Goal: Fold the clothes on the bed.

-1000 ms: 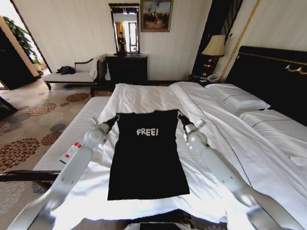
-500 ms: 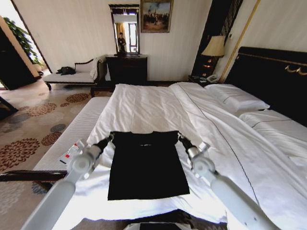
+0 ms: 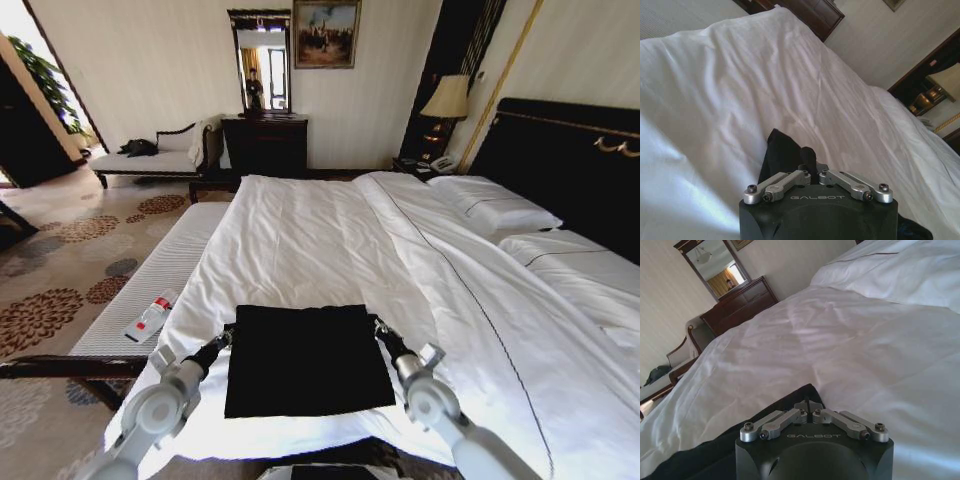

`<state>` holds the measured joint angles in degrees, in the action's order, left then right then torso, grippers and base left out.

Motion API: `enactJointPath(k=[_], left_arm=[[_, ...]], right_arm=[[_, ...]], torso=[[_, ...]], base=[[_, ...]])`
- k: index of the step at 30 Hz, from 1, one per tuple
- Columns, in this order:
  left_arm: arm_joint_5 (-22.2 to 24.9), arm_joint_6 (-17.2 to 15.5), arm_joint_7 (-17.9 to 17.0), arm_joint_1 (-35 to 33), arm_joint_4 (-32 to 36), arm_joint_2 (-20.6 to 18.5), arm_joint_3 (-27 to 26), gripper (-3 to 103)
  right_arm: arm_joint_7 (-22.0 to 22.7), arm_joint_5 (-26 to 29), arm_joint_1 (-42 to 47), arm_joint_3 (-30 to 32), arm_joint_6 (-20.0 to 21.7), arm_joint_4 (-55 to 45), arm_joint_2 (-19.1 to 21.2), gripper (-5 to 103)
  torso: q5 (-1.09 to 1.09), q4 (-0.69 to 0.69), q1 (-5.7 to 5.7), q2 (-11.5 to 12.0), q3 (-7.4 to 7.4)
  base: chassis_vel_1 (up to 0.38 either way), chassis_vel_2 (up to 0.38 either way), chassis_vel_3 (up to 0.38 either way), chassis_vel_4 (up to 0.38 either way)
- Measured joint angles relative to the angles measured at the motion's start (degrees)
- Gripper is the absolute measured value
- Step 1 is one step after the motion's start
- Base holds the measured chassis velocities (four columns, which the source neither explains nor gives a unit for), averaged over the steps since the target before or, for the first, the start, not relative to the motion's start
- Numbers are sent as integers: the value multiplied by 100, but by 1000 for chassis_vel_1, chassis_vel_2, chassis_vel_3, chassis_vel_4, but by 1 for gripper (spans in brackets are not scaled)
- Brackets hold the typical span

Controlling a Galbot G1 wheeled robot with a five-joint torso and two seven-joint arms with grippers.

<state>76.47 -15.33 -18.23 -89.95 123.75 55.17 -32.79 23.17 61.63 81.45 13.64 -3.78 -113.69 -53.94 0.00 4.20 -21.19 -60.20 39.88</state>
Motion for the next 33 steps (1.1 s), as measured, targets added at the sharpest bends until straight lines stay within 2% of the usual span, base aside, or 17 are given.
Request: enactJointPath(k=[5,11,16,21,22,23,25,28,30,31,32,33], left_arm=[[50,-11,22,-229,162,-31,-186,2],[-146,13,88,-501,72,-27,-262,2],[-539,68,125,-605,-128,22,1,2],[-653,90,137,-649,-163,59,115,2],[-655,110,156,-655,-156,59,112,-1],[-650,136,187,-657,-133,59,90,-1],[-613,274,359,-637,-24,61,-118,7],[-562,376,517,-613,75,66,-311,13],[-393,521,777,-479,185,56,-593,23],[-338,549,833,-393,179,45,-633,29],[-338,549,833,-393,179,45,-633,29],[-187,573,902,-107,60,8,-633,34]], right_arm=[[13,-26,196,179,-30,-90,-31,0],[14,-112,462,250,-113,-98,-38,0],[13,-314,456,70,-161,165,-164,0],[29,-434,343,-10,-183,306,-218,0],[27,-489,335,-22,-213,311,-217,-1],[23,-526,335,-24,-238,306,-210,4],[0,-566,363,26,-319,101,-187,15],[-1,-548,368,117,-364,-69,-184,21],[1,-411,318,304,-417,-351,-185,31],[11,-331,274,365,-419,-415,-186,37],[11,-331,274,365,-419,-415,-186,37],[48,-178,148,445,-420,-456,-186,42]], torso=[[0,-1,-1,1,1],[-1,-1,-1,1,0],[0,-1,-1,1,1],[0,-2,-1,1,1],[0,-2,-1,1,1],[-1,-1,-1,1,1],[1,-1,-1,1,1],[0,-1,-1,1,1],[0,-2,0,1,1],[0,-3,-1,1,1],[0,-3,-1,1,1],[0,-2,0,1,0]], base=[[0,0,0,0],[0,0,0,0],[0,0,0,0],[0,0,0,0],[0,0,0,0],[0,0,0,0],[0,0,0,0],[0,0,0,0],[0,0,0,0],[0,0,0,0],[0,0,0,0],[0,0,0,0]])
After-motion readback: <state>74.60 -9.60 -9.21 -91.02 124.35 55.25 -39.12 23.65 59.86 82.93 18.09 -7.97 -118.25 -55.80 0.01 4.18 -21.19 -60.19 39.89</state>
